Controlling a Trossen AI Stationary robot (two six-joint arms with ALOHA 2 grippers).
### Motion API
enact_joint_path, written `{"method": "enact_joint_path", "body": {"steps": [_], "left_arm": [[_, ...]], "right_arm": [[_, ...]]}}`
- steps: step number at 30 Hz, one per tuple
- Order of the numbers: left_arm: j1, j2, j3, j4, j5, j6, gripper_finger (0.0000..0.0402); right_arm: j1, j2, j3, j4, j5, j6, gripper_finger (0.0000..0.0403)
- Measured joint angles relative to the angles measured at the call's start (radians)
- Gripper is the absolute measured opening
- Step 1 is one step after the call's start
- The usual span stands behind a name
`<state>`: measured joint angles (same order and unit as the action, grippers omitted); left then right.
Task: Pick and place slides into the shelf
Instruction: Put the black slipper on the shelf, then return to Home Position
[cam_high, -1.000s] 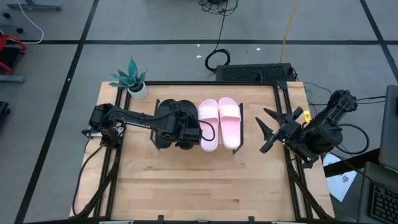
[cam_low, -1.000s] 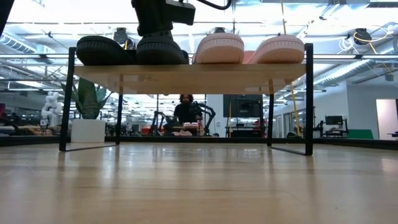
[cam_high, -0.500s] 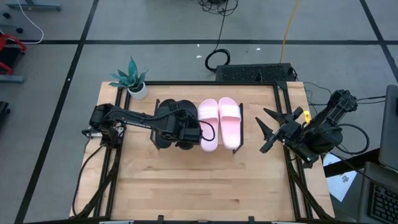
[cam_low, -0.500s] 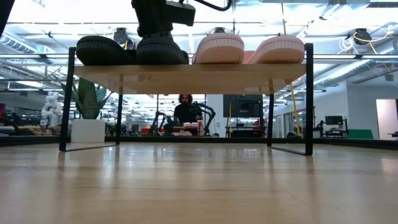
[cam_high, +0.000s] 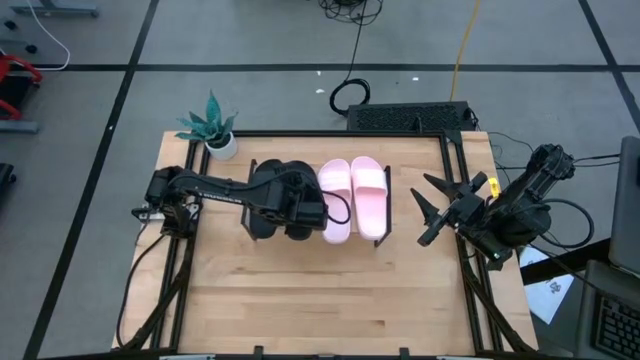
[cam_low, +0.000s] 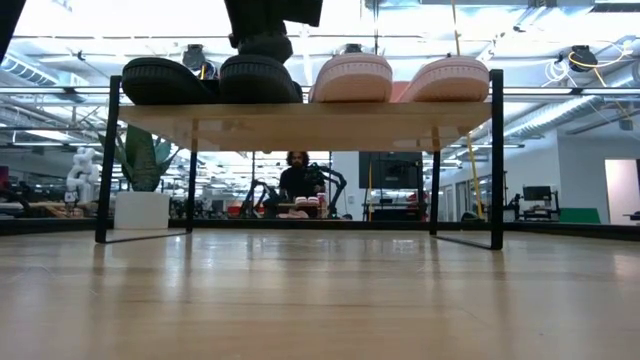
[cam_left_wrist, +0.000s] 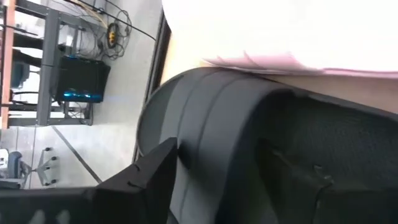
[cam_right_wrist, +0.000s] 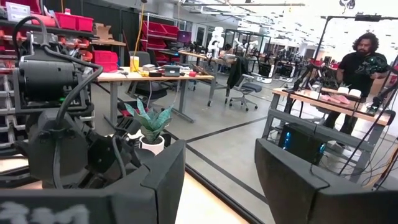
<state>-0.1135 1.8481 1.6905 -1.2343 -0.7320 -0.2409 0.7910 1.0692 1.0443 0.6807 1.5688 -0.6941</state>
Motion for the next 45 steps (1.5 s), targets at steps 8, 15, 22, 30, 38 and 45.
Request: {"method": "enact_joint_path", "body": {"steps": [8,15,22,30,38,45], "left_arm": [[-0.005,-0.002,0.000,-0.003,0.011,-0.007,0.0229],[-0.019,-0.003,0.002,-0.005,0.010,-0.005,0.0230],[-0.034,-0.047,0.003,-0.023,0.006,-0.034,0.0230],[-0.059,-0.135,0.003,-0.051,0.077,-0.115,0.0230],[-0.120,-0.314,0.002,-0.016,0.167,-0.290,0.0230],[-0.205,-0.588,0.003,0.108,0.158,-0.371,0.0230]], "right_arm": [[0.000,0.000,0.000,0.000,0.000,0.001,0.0183],[0.000,0.000,0.000,0.000,0.000,0.001,0.0183],[0.000,0.000,0.000,-0.001,0.000,0.001,0.0183],[-0.001,0.001,0.000,-0.001,0.000,-0.002,0.0183],[-0.021,-0.011,0.000,0.013,0.000,-0.096,0.0183],[-0.061,-0.081,0.000,0.120,-0.003,-0.230,0.0183]]}}
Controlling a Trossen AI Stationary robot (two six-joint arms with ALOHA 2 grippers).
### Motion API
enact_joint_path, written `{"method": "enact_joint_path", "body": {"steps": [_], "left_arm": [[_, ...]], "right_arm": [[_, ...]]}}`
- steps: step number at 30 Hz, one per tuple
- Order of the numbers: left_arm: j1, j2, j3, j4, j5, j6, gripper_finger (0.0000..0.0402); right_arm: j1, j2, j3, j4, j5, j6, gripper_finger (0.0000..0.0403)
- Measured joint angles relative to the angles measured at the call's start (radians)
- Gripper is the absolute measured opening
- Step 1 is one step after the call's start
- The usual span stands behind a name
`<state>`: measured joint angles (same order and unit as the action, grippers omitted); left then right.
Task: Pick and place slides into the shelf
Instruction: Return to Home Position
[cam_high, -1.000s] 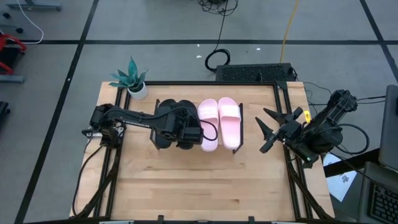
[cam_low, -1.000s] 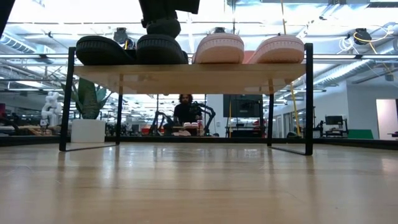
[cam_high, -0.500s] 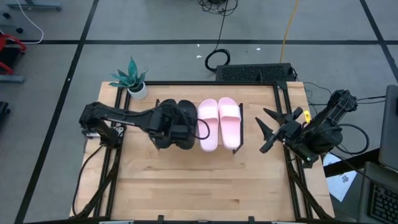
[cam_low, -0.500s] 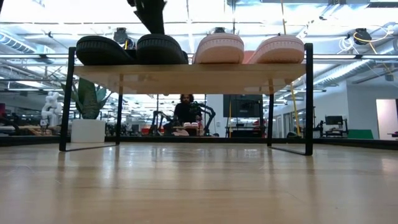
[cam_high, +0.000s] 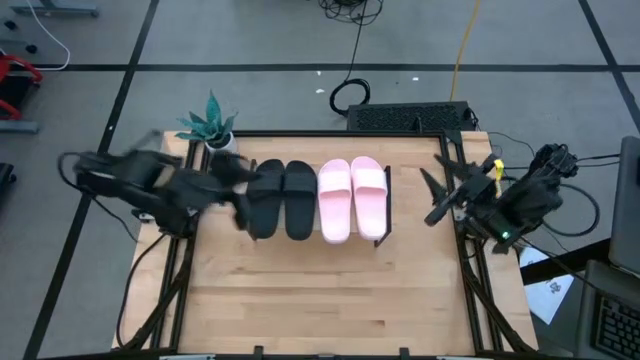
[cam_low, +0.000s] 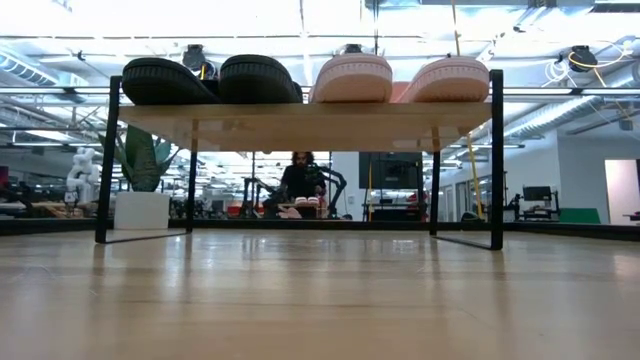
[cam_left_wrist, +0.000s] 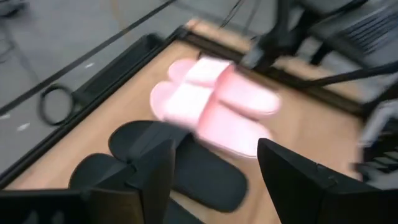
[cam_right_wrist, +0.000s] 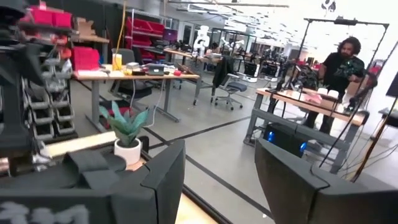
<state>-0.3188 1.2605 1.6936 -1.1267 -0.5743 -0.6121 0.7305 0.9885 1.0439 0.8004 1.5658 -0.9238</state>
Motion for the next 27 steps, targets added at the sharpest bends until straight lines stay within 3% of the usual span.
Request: {"method": "enact_joint_path", "body": {"steps": [6,13,17,22,27], "left_arm": [[-0.094,-0.196,0.000,0.022,0.005,0.008,0.0230],[-0.130,-0.319,0.000,0.005,0.026,0.014,0.0230],[-0.130,-0.362,0.000,-0.071,0.050,-0.021,0.0230],[-0.130,-0.418,-0.002,-0.295,0.131,-0.110,0.0230],[-0.130,-0.490,-0.080,-0.315,0.136,-0.133,0.0230]], "right_arm": [[-0.003,-0.098,0.000,0.003,0.002,-0.005,0.0183],[-0.003,-0.157,0.000,0.002,0.004,0.067,0.0183],[-0.003,-0.171,0.000,0.000,0.004,0.061,0.0183],[-0.002,-0.207,-0.015,-0.002,0.004,0.048,0.0183],[0.036,-0.314,-0.152,0.005,0.004,0.094,0.0183]]}}
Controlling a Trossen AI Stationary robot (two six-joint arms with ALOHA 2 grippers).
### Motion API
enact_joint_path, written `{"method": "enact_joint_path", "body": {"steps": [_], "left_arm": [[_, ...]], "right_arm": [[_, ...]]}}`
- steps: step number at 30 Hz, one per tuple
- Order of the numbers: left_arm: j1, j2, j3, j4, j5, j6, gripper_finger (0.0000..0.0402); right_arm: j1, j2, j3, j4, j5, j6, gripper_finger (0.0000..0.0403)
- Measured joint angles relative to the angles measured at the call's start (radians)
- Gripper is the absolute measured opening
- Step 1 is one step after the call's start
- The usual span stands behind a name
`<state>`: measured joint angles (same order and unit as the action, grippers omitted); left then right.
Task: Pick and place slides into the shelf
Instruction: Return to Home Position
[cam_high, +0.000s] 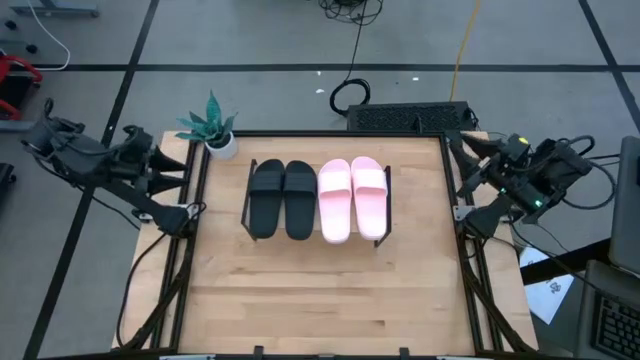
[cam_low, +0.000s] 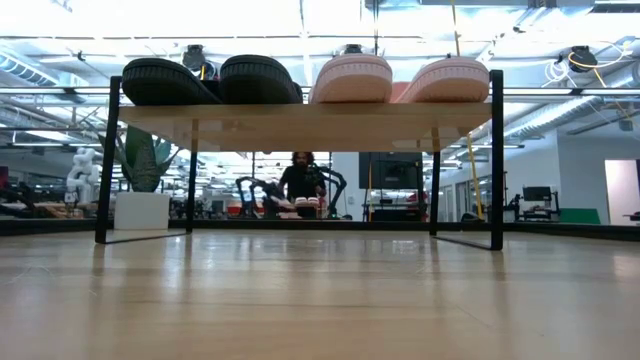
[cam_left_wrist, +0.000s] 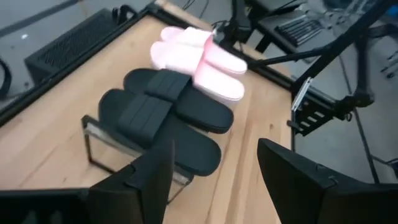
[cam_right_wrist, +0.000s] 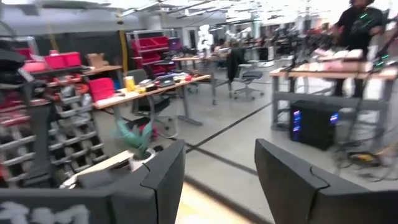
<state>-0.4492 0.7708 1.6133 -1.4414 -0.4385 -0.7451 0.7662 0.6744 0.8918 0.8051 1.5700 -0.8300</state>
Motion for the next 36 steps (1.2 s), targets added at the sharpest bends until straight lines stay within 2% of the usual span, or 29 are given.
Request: {"method": "enact_joint_path", "body": {"steps": [3,6,8,11,13,17,22,26,31,36], "left_arm": [[0.000,-0.060,-0.121,0.116,0.024,0.066,0.0230],[0.000,-0.104,-0.295,0.291,0.144,0.167,0.0230],[0.000,-0.128,-0.409,0.385,0.212,0.194,0.0230],[0.000,-0.166,-0.565,0.507,0.221,0.178,0.0230],[0.001,-0.201,-0.655,0.593,0.224,0.177,0.0230],[0.015,-0.294,-0.786,0.766,0.214,0.263,0.0230],[0.084,-0.394,-0.857,0.817,0.208,0.290,0.0230],[0.160,-0.406,-0.862,0.822,0.207,0.313,0.0230],[0.272,-0.405,-0.862,0.864,0.294,0.393,0.0230],[0.397,-0.406,-0.862,0.842,0.396,0.411,0.0230]], "right_arm": [[0.049,-0.087,-0.155,0.002,0.000,0.113,0.0183],[0.094,-0.175,-0.299,0.028,-0.015,0.227,0.0183],[0.118,-0.227,-0.373,0.057,-0.082,0.254,0.0183],[0.140,-0.297,-0.448,0.073,-0.129,0.244,0.0183],[0.148,-0.348,-0.479,0.100,-0.108,0.212,0.0183],[0.161,-0.457,-0.508,0.150,-0.108,0.092,0.0183],[0.186,-0.568,-0.508,0.156,-0.174,-0.039,0.0183],[0.215,-0.621,-0.507,0.153,-0.234,-0.120,0.0183],[0.270,-0.672,-0.507,0.157,-0.235,-0.201,0.0183],[0.321,-0.670,-0.507,0.276,-0.214,-0.347,0.0183]]}}
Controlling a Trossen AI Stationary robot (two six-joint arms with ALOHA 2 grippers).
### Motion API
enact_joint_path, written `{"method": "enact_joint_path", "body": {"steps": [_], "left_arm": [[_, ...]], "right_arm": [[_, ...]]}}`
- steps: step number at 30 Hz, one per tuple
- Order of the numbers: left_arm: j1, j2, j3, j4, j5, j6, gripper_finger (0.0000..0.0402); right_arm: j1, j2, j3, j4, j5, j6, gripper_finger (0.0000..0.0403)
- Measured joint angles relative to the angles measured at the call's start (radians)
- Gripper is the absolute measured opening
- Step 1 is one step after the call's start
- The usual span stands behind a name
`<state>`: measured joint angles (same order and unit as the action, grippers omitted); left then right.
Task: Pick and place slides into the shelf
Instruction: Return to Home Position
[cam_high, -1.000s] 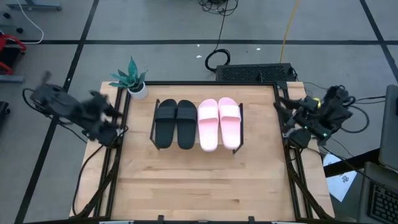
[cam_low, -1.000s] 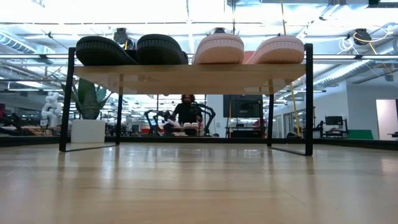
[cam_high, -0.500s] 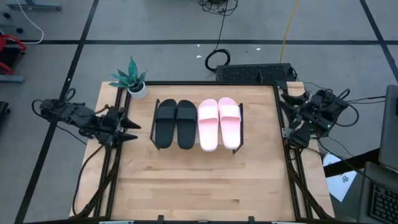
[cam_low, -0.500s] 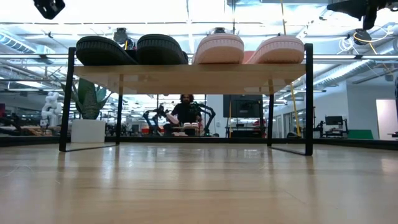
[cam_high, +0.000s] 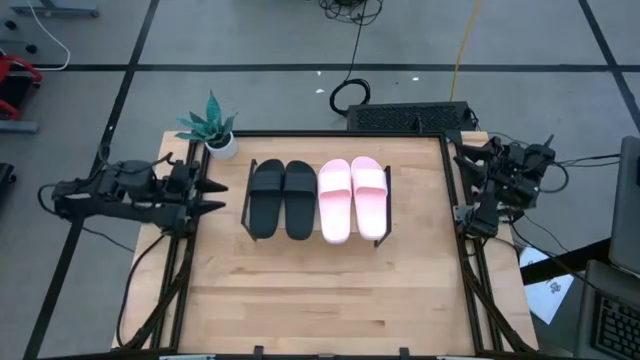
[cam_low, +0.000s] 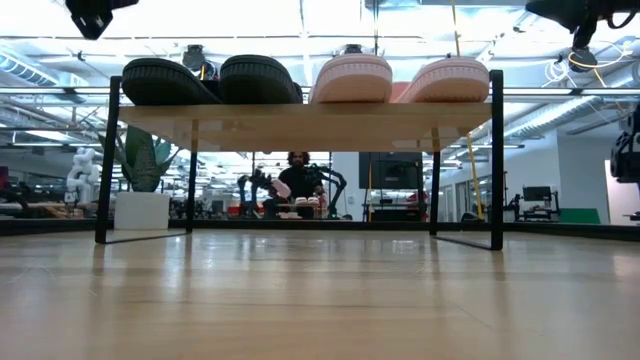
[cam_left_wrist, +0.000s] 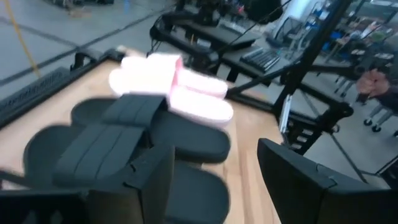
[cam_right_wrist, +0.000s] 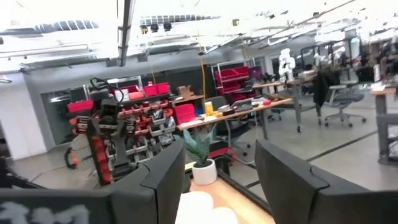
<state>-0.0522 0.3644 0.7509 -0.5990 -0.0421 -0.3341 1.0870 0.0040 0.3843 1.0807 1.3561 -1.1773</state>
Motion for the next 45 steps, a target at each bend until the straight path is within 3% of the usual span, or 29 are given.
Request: {"method": "enact_joint_path", "body": {"steps": [10,15,17,21,27,36,41,45], "left_arm": [[0.167,-0.038,-0.003,-0.042,0.155,-0.016,0.0230],[0.177,-0.040,-0.099,-0.011,0.229,-0.076,0.0230],[0.177,-0.040,-0.162,0.072,0.246,-0.092,0.0230],[0.183,-0.045,-0.278,0.251,0.322,-0.095,0.0230],[0.250,-0.045,-0.384,0.396,0.387,-0.120,0.0230],[0.443,-0.046,-0.387,0.490,0.566,-0.095,0.0230],[0.526,-0.037,-0.388,0.493,0.645,-0.123,0.0230],[0.554,-0.037,-0.388,0.510,0.655,-0.138,0.0230]], "right_arm": [[0.074,0.000,-0.172,0.075,-0.043,0.106,0.0183],[0.072,0.000,-0.321,0.224,-0.051,0.193,0.0183],[0.073,0.000,-0.364,0.285,-0.073,0.223,0.0183],[0.077,0.004,-0.355,0.287,-0.024,0.217,0.0183],[0.117,0.002,-0.314,0.408,-0.041,0.019,0.0183],[0.355,0.002,-0.083,0.306,-0.156,-0.342,0.0183],[0.349,0.002,-0.039,0.135,-0.144,-0.316,0.0183],[0.351,0.002,-0.051,0.077,-0.053,-0.184,0.0183]]}}
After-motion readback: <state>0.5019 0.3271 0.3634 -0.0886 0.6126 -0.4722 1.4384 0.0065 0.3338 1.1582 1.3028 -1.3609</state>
